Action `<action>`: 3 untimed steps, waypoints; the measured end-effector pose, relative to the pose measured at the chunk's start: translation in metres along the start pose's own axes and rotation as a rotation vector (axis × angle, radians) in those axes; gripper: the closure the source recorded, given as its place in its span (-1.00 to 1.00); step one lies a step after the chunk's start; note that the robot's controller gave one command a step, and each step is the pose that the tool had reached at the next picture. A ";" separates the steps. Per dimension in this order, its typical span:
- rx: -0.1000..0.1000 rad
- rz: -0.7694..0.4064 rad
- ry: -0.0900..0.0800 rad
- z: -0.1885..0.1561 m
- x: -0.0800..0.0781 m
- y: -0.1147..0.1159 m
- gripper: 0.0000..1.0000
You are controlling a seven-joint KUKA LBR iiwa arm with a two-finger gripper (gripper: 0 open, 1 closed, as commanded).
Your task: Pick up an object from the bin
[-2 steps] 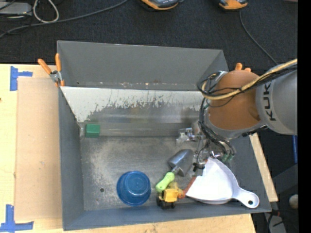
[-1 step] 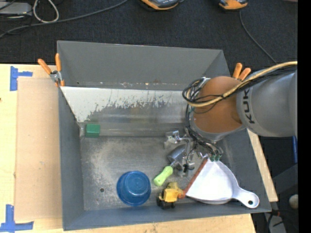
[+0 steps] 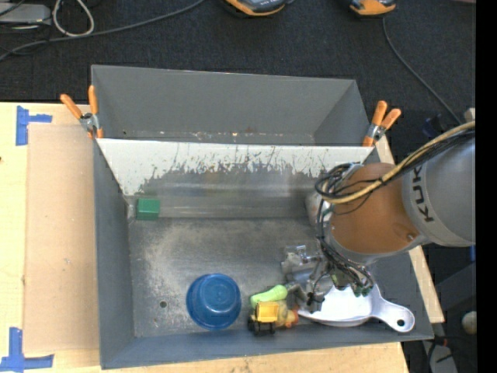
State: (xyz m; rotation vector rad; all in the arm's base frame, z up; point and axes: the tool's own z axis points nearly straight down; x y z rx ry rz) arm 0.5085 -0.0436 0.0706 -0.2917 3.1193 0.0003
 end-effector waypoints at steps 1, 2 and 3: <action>0.000 -0.001 0.000 0.000 0.000 0.000 1.00; -0.002 0.010 0.007 -0.057 0.010 -0.015 1.00; -0.004 -0.022 0.007 -0.140 -0.003 -0.004 1.00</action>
Offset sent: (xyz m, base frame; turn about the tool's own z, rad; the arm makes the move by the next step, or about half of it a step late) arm -0.0160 -0.0487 0.1664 0.0297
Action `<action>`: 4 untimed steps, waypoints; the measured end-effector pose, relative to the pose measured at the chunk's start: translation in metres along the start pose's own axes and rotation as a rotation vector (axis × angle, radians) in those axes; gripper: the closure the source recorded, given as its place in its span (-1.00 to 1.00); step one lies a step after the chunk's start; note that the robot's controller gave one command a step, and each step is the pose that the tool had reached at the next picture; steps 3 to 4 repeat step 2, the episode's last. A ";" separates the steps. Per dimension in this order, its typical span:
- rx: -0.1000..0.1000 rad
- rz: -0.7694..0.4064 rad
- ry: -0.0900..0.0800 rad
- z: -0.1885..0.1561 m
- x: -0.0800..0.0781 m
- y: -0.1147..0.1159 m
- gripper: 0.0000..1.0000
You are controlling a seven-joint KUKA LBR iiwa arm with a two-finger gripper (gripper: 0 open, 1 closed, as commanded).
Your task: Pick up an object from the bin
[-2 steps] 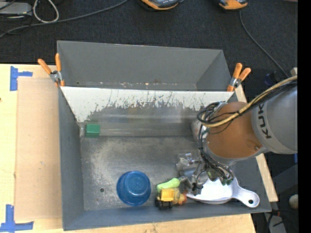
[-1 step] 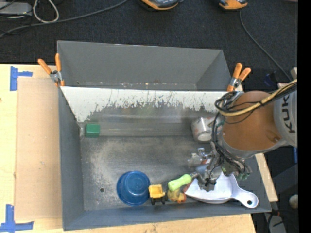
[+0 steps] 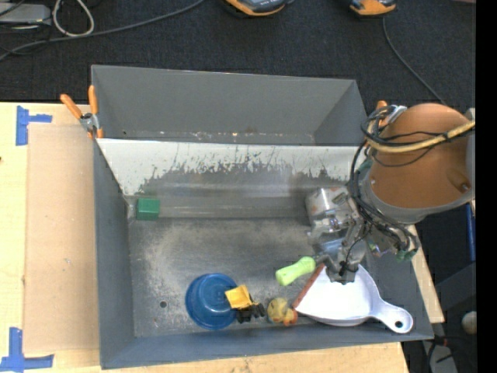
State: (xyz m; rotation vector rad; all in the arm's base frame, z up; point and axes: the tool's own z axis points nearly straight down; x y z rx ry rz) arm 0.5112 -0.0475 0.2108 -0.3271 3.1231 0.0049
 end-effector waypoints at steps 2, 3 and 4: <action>0.002 -0.127 -0.007 0.006 0.003 -0.009 1.00; 0.002 -0.127 -0.007 0.006 0.003 -0.009 1.00; 0.002 -0.127 -0.007 0.006 0.003 -0.009 1.00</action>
Offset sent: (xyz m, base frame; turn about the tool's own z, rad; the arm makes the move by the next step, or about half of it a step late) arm -0.0016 -0.0042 0.0329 -0.2353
